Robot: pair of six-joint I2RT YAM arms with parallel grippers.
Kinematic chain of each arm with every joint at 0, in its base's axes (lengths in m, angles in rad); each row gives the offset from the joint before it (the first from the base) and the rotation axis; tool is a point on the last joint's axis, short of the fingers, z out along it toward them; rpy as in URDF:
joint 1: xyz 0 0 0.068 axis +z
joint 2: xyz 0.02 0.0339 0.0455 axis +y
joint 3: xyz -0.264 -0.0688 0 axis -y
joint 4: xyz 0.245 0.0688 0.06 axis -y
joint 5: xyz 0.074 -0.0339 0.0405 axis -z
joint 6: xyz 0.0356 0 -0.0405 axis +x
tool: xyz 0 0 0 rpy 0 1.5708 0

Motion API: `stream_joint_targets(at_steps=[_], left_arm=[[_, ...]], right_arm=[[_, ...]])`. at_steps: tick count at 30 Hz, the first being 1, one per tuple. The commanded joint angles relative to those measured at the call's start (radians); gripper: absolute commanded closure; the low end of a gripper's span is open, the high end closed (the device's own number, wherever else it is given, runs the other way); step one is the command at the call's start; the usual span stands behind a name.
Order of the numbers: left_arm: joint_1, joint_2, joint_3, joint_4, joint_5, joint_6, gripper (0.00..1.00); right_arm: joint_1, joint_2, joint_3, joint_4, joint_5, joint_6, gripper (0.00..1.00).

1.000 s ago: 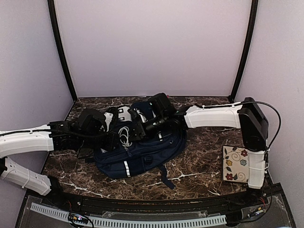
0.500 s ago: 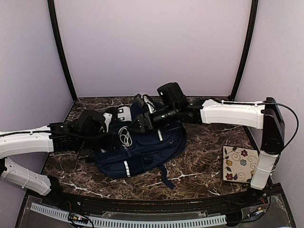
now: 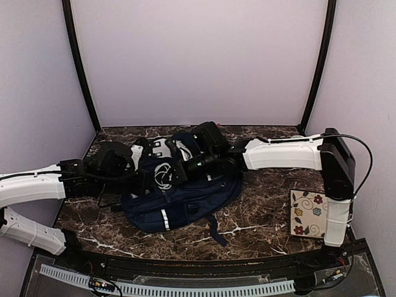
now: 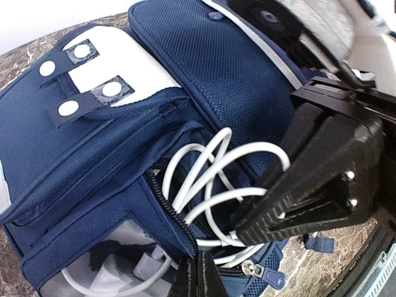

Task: Pack the student bag
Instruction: Place the charger in the lower front pocket of the bag.

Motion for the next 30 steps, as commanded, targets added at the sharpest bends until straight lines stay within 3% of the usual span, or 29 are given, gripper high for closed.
stream_joint_targets(at_steps=[1,10,14,20,26,30], left_arm=[[-0.003,-0.066,0.005,0.064,0.072,0.086,1.0],[-0.001,-0.032,0.081,0.243,0.153,0.234,1.0],[0.007,-0.013,0.077,0.285,0.175,0.205,1.0],[0.095,-0.07,-0.03,0.335,0.134,0.15,1.0],[0.122,-0.028,-0.083,0.221,0.131,0.1,1.0],[0.122,-0.041,-0.125,0.181,0.118,0.068,1.0]], right_arm=[[-0.018,0.066,0.042,0.112,-0.015,0.072,1.0],[0.007,0.275,0.139,0.191,-0.208,0.158,1.0],[0.028,0.36,0.238,0.09,-0.277,0.086,1.0],[0.009,0.343,0.199,0.089,-0.257,0.09,0.99],[-0.025,0.15,0.123,-0.014,-0.147,0.026,0.67],[-0.037,0.034,0.094,-0.058,-0.121,0.005,0.56]])
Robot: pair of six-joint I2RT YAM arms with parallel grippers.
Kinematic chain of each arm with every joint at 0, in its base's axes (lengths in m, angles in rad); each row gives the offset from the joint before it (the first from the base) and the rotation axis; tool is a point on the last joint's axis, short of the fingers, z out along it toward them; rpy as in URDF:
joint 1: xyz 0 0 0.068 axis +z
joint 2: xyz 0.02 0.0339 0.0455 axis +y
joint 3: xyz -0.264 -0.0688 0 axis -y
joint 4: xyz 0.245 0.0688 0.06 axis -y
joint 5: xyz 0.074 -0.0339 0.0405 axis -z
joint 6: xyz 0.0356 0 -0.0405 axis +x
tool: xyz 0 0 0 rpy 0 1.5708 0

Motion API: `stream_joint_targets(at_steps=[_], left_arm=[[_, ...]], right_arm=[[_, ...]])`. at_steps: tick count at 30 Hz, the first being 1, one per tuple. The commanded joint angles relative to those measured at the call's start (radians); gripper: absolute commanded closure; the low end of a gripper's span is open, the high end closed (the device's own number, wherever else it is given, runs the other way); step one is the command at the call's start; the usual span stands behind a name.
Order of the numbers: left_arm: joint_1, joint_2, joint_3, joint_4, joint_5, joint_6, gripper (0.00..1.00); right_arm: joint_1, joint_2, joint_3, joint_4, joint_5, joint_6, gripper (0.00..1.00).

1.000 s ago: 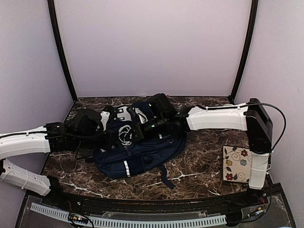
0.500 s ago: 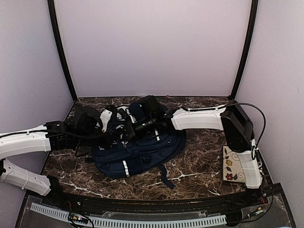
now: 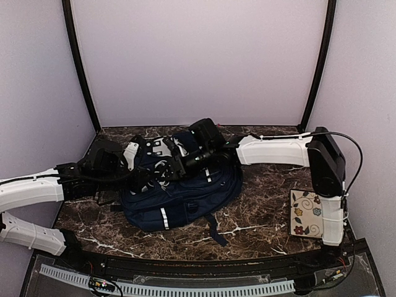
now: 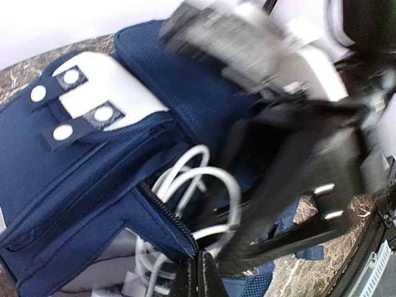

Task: Pack the student bag
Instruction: Place the charger in the lower front pocket of the bag.

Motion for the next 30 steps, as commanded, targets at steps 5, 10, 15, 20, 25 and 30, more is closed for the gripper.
stream_joint_targets(at_steps=[5,10,15,20,25,30], left_arm=[[0.015,-0.014,-0.074,0.016,-0.01,-0.049,1.0],[0.015,-0.019,-0.064,0.014,-0.004,-0.041,1.0],[0.015,-0.029,-0.055,0.0,-0.004,-0.038,1.0],[0.015,-0.042,-0.042,-0.018,-0.008,-0.026,1.0],[0.014,-0.047,-0.008,-0.026,0.008,-0.001,1.0],[0.013,-0.058,0.052,-0.025,0.003,0.038,1.0]], right_arm=[[-0.011,-0.164,-0.009,-0.218,0.103,-0.106,0.52],[-0.023,-0.147,0.01,-0.227,0.229,-0.085,0.36],[-0.012,-0.065,0.089,-0.182,0.211,-0.081,0.4],[0.01,-0.008,0.119,-0.165,0.158,-0.074,0.74],[0.017,0.029,0.106,-0.144,0.141,-0.056,1.0],[0.054,0.057,0.175,-0.189,0.066,-0.102,1.0]])
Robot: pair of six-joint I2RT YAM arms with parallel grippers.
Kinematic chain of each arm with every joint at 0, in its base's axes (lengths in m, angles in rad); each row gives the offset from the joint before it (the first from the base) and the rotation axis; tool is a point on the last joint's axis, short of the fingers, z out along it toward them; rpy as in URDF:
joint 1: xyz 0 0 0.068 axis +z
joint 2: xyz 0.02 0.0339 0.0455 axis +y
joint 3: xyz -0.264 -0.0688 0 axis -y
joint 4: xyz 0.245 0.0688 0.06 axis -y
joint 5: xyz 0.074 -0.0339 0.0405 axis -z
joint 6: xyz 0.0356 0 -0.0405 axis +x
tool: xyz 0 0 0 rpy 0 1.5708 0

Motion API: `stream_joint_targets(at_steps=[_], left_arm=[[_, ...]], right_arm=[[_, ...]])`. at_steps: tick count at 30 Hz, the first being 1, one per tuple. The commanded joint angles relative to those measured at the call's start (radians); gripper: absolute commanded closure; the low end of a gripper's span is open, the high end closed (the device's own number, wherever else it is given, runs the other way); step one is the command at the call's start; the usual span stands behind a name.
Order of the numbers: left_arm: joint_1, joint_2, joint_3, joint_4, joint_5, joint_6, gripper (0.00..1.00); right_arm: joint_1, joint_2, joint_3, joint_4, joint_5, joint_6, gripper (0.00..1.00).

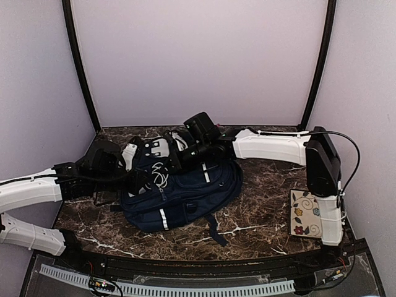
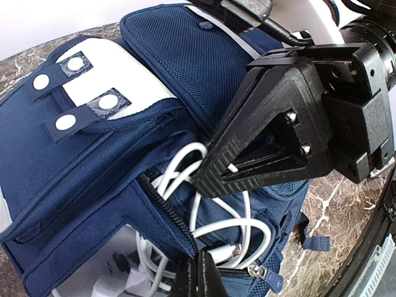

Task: Pack the student bag
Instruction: Place the charger in the lower front pocket of the bag.

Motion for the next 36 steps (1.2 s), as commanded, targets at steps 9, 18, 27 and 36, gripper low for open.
stream_joint_targets(at_steps=[9,18,27,36], left_arm=[[0.005,-0.013,0.124,0.053,0.019,0.098,1.0],[0.005,0.015,0.137,0.112,0.088,0.076,1.0],[0.044,0.014,0.007,-0.02,-0.073,-0.01,1.0],[0.048,0.024,-0.028,-0.05,-0.077,-0.039,1.0]], right_arm=[[0.1,0.122,0.122,-0.011,-0.25,-0.029,1.0],[0.095,0.399,0.344,-0.025,-0.221,0.029,1.0],[0.026,0.129,0.1,-0.076,-0.071,-0.06,0.77],[-0.005,-0.094,-0.008,-0.122,0.021,-0.081,0.61]])
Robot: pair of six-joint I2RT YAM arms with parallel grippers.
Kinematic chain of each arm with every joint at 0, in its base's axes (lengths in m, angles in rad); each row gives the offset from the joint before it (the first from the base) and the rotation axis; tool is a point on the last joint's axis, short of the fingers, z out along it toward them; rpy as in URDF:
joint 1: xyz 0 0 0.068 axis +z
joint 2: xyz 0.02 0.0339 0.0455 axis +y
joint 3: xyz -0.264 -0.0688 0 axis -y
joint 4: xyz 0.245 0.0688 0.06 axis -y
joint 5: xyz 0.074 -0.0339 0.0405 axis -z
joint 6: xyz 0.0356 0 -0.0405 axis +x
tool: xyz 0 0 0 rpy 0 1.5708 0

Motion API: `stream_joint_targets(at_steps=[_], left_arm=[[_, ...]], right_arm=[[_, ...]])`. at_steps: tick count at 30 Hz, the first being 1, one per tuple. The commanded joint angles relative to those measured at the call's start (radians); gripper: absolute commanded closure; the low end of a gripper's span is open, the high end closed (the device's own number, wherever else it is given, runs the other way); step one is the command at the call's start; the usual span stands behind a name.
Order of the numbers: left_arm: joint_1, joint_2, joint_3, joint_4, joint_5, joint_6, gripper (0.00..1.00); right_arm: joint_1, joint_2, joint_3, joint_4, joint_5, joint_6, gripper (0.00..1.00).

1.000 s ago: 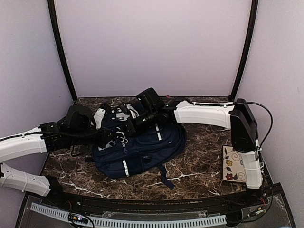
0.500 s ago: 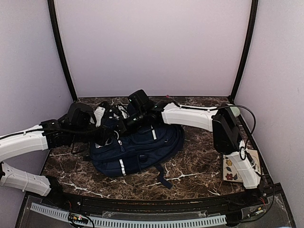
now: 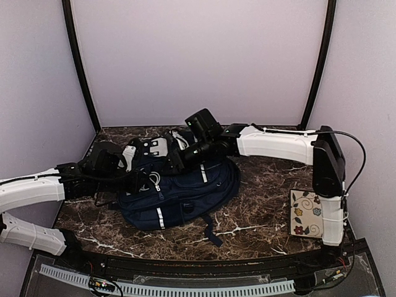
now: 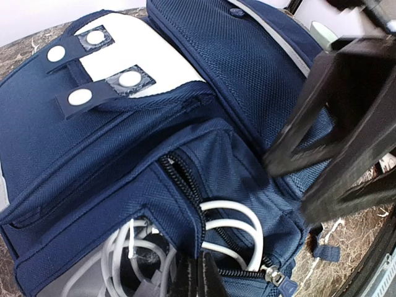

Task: Pack the student bag
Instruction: Place the charger in the lower front pocket of the bag.

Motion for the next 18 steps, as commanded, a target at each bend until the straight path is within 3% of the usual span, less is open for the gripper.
stream_joint_targets(at_steps=[1,6,9,11,15,18], left_arm=[[0.014,-0.004,-0.02,-0.028,-0.046,-0.012,1.0],[0.013,-0.016,-0.012,-0.016,-0.036,-0.006,1.0],[0.014,-0.024,-0.011,-0.013,-0.028,-0.007,1.0],[0.014,-0.032,-0.009,-0.012,-0.023,-0.006,1.0],[0.014,-0.055,-0.005,-0.012,-0.009,0.003,1.0],[0.012,-0.069,-0.007,0.018,0.04,0.027,1.0]], right_arm=[[-0.008,-0.081,-0.042,-0.039,0.068,-0.034,0.6],[0.023,-0.069,-0.086,0.036,0.051,0.012,0.53],[0.045,-0.026,-0.077,0.077,0.039,0.038,0.55],[0.055,0.004,-0.052,0.091,0.036,0.046,0.64],[0.056,0.037,-0.023,0.118,0.048,0.059,0.93],[0.058,0.065,0.006,0.124,0.03,0.061,1.0]])
